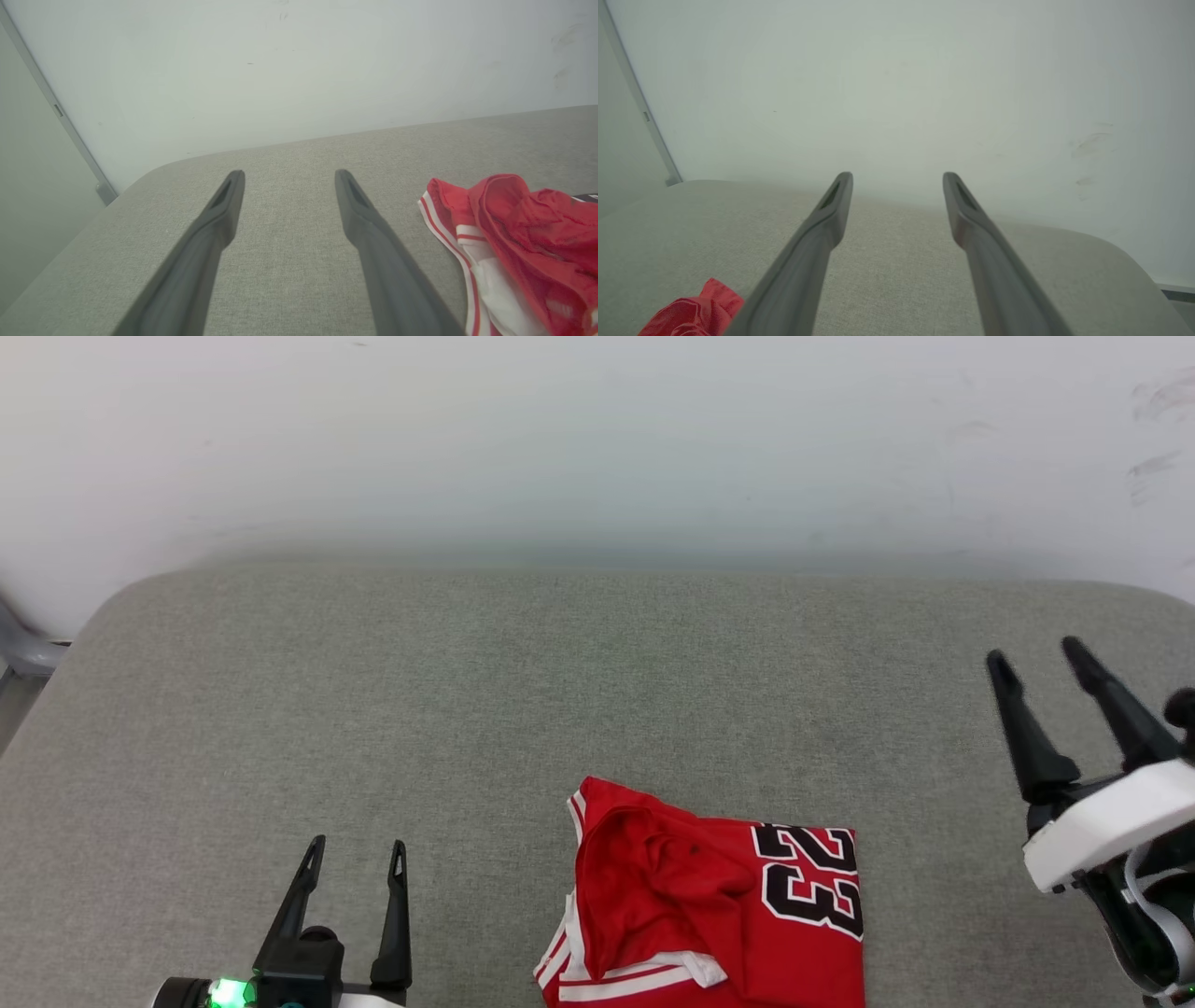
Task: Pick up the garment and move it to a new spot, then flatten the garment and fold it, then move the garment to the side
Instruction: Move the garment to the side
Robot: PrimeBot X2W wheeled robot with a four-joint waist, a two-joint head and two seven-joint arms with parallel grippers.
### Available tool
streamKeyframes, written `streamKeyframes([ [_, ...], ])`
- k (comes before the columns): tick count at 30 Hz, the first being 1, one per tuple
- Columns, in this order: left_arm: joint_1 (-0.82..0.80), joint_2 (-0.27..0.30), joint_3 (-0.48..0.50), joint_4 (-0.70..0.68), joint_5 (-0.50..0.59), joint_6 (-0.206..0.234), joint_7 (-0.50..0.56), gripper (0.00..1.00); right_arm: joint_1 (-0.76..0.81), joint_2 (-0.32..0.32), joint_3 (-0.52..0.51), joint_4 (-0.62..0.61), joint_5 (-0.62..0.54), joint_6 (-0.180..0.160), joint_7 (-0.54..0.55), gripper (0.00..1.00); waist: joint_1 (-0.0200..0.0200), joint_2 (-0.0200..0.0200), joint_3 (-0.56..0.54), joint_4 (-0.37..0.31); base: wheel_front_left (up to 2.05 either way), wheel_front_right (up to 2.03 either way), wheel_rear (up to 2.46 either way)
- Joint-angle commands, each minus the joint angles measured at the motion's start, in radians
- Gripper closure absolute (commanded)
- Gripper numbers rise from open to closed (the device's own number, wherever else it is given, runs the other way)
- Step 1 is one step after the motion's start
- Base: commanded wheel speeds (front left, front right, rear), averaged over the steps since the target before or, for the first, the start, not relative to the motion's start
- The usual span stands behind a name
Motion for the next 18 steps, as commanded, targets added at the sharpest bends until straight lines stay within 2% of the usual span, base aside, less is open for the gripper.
streamKeyframes([
  [1, -0.011, 0.001, -0.002, 0.001, -0.002, -0.001, -0.002, 0.00, -0.019, -0.017, 0.021, 0.007, 0.026, -0.001, 0.038, 0.00, 0.0000, 0.0000, 0.001, 0.004, 0.00, 0.00, 0.00],
  [11, -0.027, -0.001, -0.008, -0.005, 0.000, 0.000, -0.002, 0.00, -0.121, -0.176, 0.244, 0.085, 0.362, -0.001, 0.590, 0.00, 0.0000, 0.0000, 0.033, 0.023, 0.00, 0.00, 0.00],
  [15, -0.044, -0.005, -0.013, -0.008, 0.002, -0.001, -0.002, 0.00, -0.104, -0.213, 0.286, 0.123, 0.436, -0.001, 0.721, 0.00, 0.0000, 0.0000, 0.055, 0.039, 0.00, 0.00, 0.00],
  [18, -0.053, -0.008, -0.018, -0.009, 0.003, -0.002, -0.002, 0.00, -0.083, -0.230, 0.306, 0.150, 0.473, -0.001, 0.769, 0.00, 0.0000, 0.0000, 0.076, 0.054, 0.00, 0.00, 0.00],
])
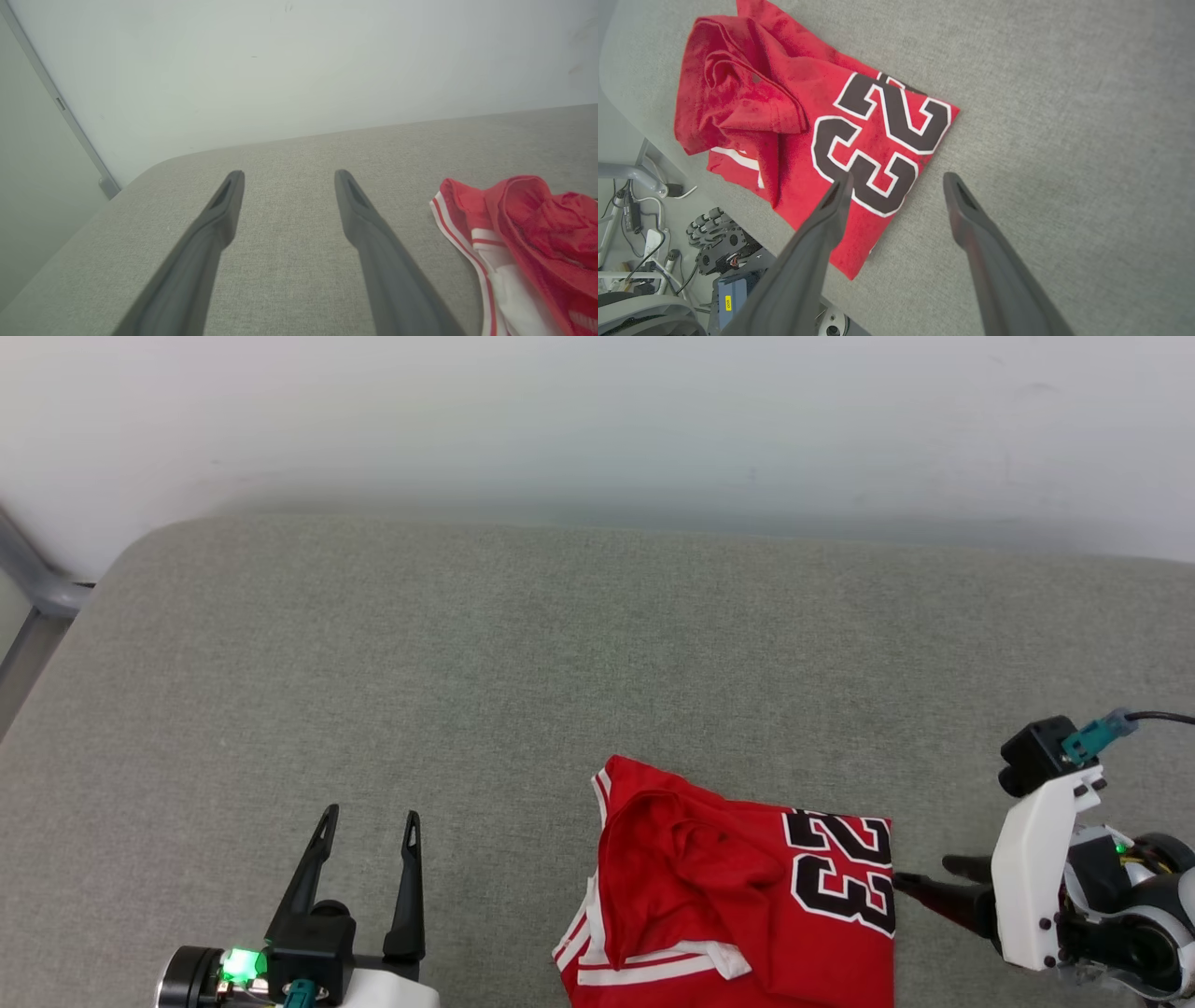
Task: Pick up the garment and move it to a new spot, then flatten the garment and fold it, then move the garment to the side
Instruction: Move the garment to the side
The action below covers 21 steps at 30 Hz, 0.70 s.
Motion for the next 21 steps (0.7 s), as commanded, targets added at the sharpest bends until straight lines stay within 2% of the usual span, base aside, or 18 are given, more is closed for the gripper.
streamKeyframes([
  [1, -0.018, -0.004, -0.001, -0.003, 0.002, -0.001, -0.002, 0.00, 0.021, -0.009, 0.010, 0.019, 0.024, -0.001, 0.019, 0.00, -0.0001, -0.0001, 0.023, 0.018, 0.00, 0.00, 0.00],
  [10, -0.058, -0.011, -0.008, 0.001, -0.001, -0.003, -0.002, 0.00, 0.030, 0.042, 0.048, 0.121, 0.079, -0.001, -0.016, 0.00, -0.0001, -0.0001, 0.089, 0.056, 0.00, 0.00, 0.00],
  [16, -0.081, -0.014, -0.014, 0.010, 0.000, -0.006, -0.002, 0.00, 0.047, 0.060, 0.149, 0.199, 0.073, -0.001, -0.042, 0.00, -0.0001, -0.0001, 0.114, 0.073, 0.00, 0.00, 0.00],
  [21, -0.084, -0.014, -0.010, 0.013, -0.002, -0.002, -0.002, 0.00, 0.017, 0.061, 0.181, 0.213, 0.076, -0.001, -0.144, 0.00, -0.0001, -0.0001, 0.118, 0.071, 0.00, 0.00, 0.00],
])
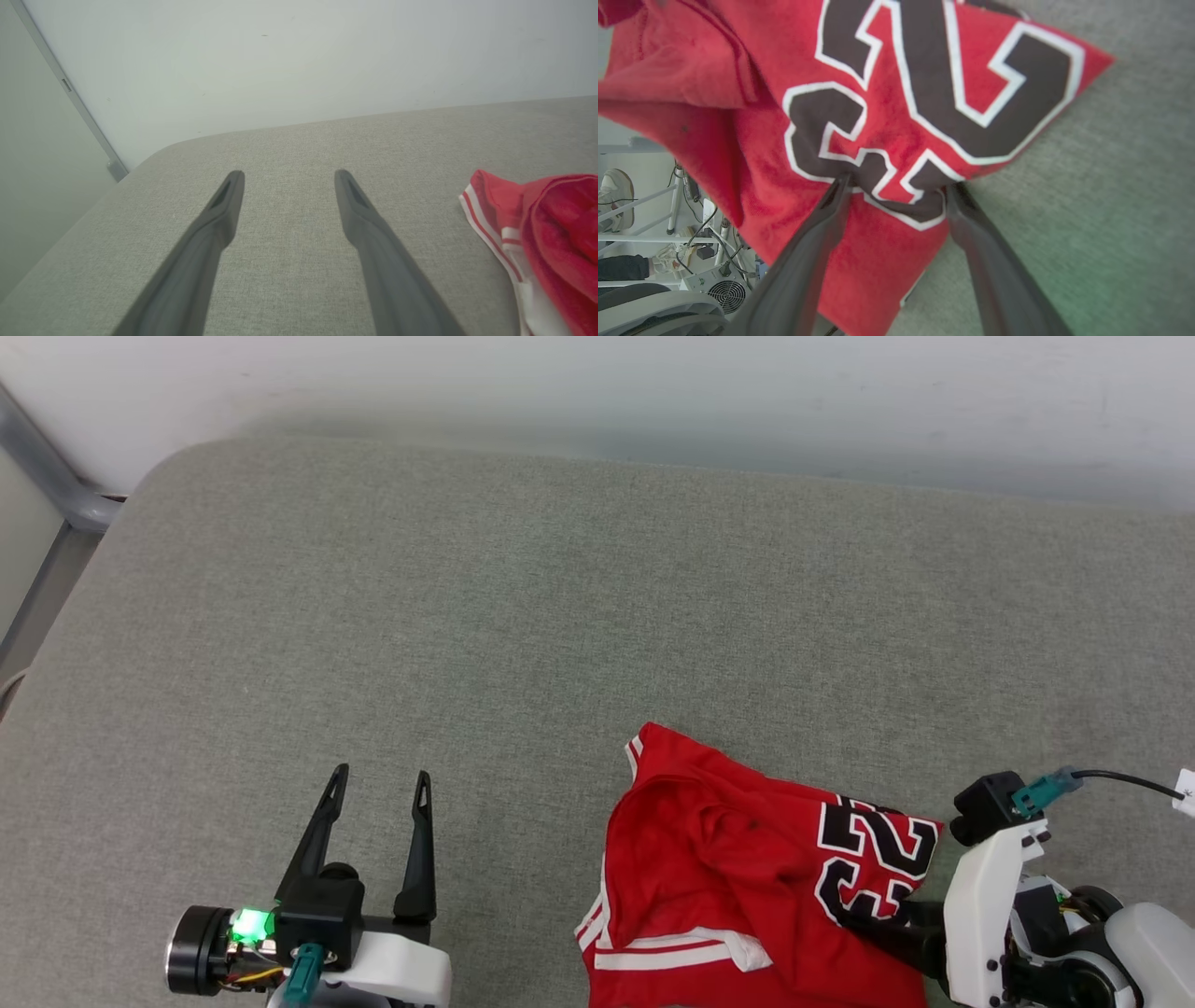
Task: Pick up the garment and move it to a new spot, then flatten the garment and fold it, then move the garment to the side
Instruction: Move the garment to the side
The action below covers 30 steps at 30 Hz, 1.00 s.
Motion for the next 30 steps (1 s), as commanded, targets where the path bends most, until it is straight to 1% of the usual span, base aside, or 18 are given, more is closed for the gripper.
streamKeyframes([
  [1, -0.008, -0.001, 0.002, 0.003, -0.002, 0.003, -0.002, 0.00, -0.006, 0.021, 0.036, 0.027, 0.002, -0.001, -0.038, 0.00, 0.0000, 0.0000, -0.003, -0.004, 0.00, 0.00, 0.00],
  [2, -0.006, -0.001, 0.001, 0.005, -0.002, 0.003, -0.002, 0.00, -0.016, 0.016, 0.039, 0.026, 0.006, -0.001, -0.059, 0.74, 0.0000, 0.0000, -0.006, -0.007, 0.00, 0.00, 0.00],
  [3, -0.004, -0.001, 0.001, 0.007, -0.002, 0.003, -0.002, 0.00, -0.026, 0.011, 0.040, 0.026, 0.008, -0.001, -0.079, 1.00, 0.0000, 0.0000, -0.009, -0.009, 0.00, 0.00, 0.00],
  [4, -0.004, -0.001, 0.001, 0.007, -0.002, 0.003, -0.002, 0.00, -0.026, 0.011, 0.040, 0.026, 0.008, -0.001, -0.079, 1.00, 0.0000, 0.0000, -0.009, -0.009, 0.00, 0.00, 0.00],
  [7, 0.002, -0.002, 0.001, 0.010, -0.003, 0.003, -0.002, 0.00, -0.048, -0.010, 0.050, 0.012, 0.016, -0.001, -0.128, 1.00, 0.0000, 0.0000, -0.022, -0.016, 0.00, 0.00, 0.00],
  [12, 0.017, -0.002, 0.006, 0.006, -0.007, 0.007, -0.002, 0.00, -0.090, -0.072, 0.081, -0.047, -0.016, -0.001, -0.212, 1.00, 0.0000, 0.0000, -0.035, -0.042, 0.00, 0.00, 0.00],
  [16, 0.030, -0.004, 0.010, 0.002, -0.006, 0.011, -0.002, 0.00, -0.122, -0.127, 0.099, -0.094, -0.045, -0.001, -0.253, 1.00, 0.0000, 0.0000, -0.041, -0.083, 0.00, 0.00, 0.00],
  [22, 0.024, -0.004, 0.010, -0.005, -0.002, 0.010, -0.002, 0.00, -0.161, -0.213, 0.101, -0.156, -0.087, -0.001, -0.282, 1.00, 0.0000, 0.0000, -0.042, -0.156, 0.00, 0.00, 0.00],
  [27, 0.023, -0.005, 0.011, -0.011, 0.001, 0.014, -0.002, 0.00, -0.194, -0.274, 0.092, -0.188, -0.128, -0.001, -0.291, 1.00, 0.0000, 0.0000, -0.033, -0.221, 0.00, 0.00, 0.00],
  [30, 0.017, -0.001, 0.017, -0.015, -0.005, 0.013, -0.002, 0.00, -0.209, -0.295, 0.075, -0.199, -0.137, -0.001, -0.290, 1.00, 0.0000, 0.0000, -0.023, -0.258, 0.00, 0.00, 0.00],
])
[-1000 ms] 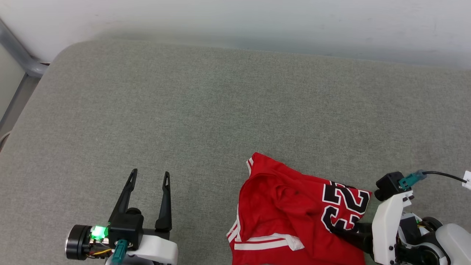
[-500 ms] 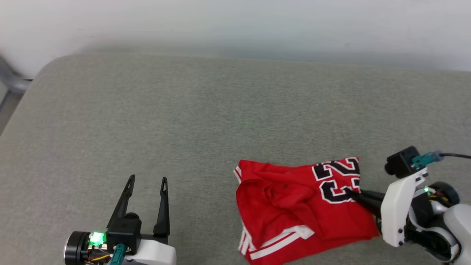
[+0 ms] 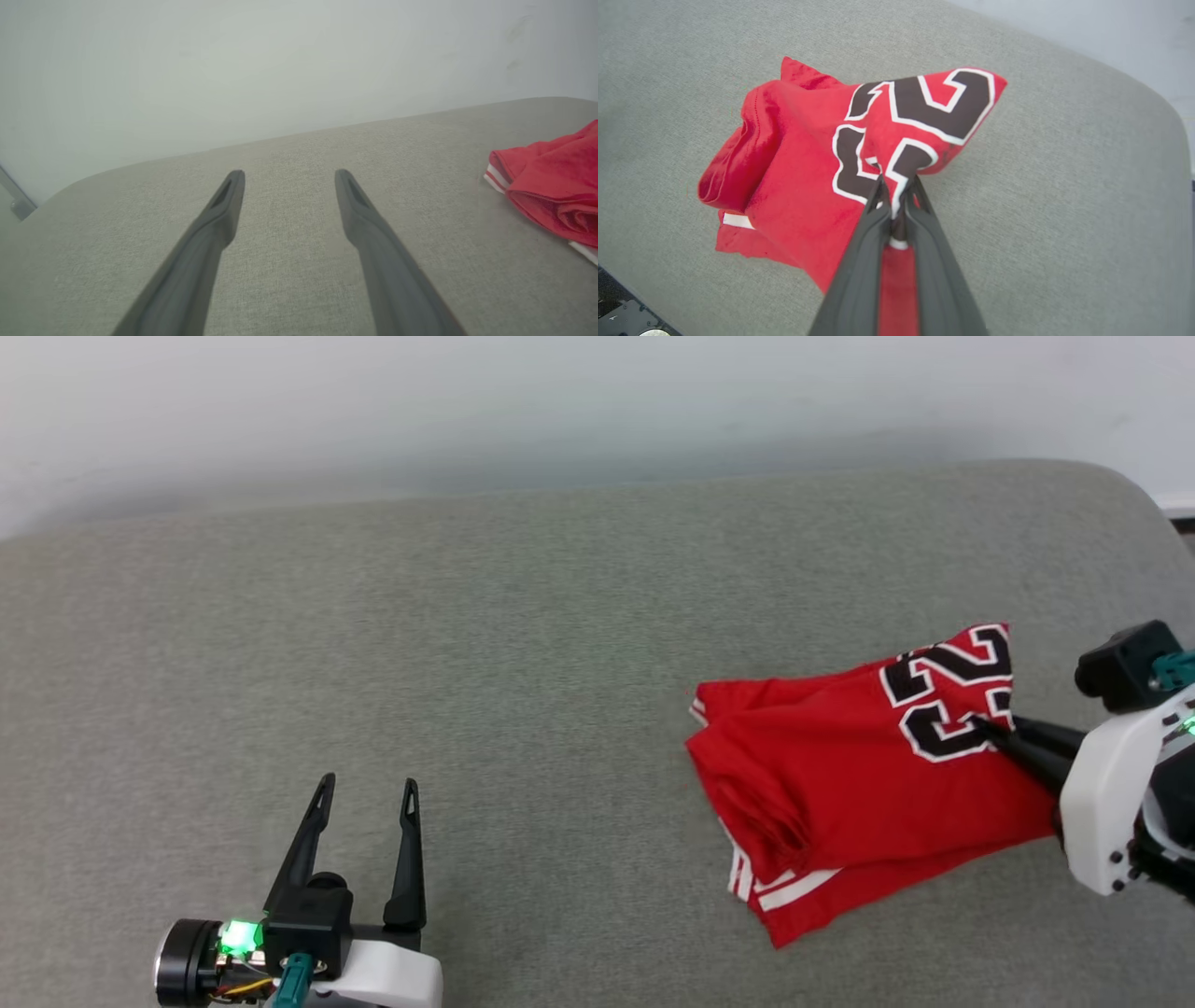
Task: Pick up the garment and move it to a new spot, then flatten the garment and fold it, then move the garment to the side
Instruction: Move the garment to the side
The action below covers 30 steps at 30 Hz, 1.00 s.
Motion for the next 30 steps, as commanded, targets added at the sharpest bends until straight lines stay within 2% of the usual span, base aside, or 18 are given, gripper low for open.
streamKeyframes([
  [1, -0.010, 0.005, 0.005, -0.005, -0.002, 0.000, -0.002, 0.00, -0.026, -0.017, -0.011, -0.008, -0.013, -0.001, -0.003, 1.00, 0.0000, 0.0000, 0.016, -0.040, 0.00, 0.00, 0.00],
  [9, -0.043, 0.005, -0.019, -0.029, 0.026, 0.012, -0.002, 0.00, -0.026, -0.048, -0.089, 0.017, -0.068, -0.001, -0.022, 1.00, 0.0000, 0.0000, 0.089, -0.083, 0.00, 0.00, 0.00],
  [17, -0.136, 0.041, -0.028, -0.046, 0.032, -0.013, -0.002, 0.00, -0.042, -0.081, -0.245, 0.128, -0.134, -0.001, -0.029, 1.00, 0.0000, 0.0000, 0.220, -0.047, 0.00, 0.00, 0.00],
  [30, -0.226, 0.060, -0.055, -0.091, 0.039, -0.004, -0.002, 0.00, -0.148, -0.191, -0.434, 0.360, -0.241, -0.002, -0.026, 1.00, 0.0000, 0.0000, 0.369, -0.001, 0.00, 0.00, 0.00],
])
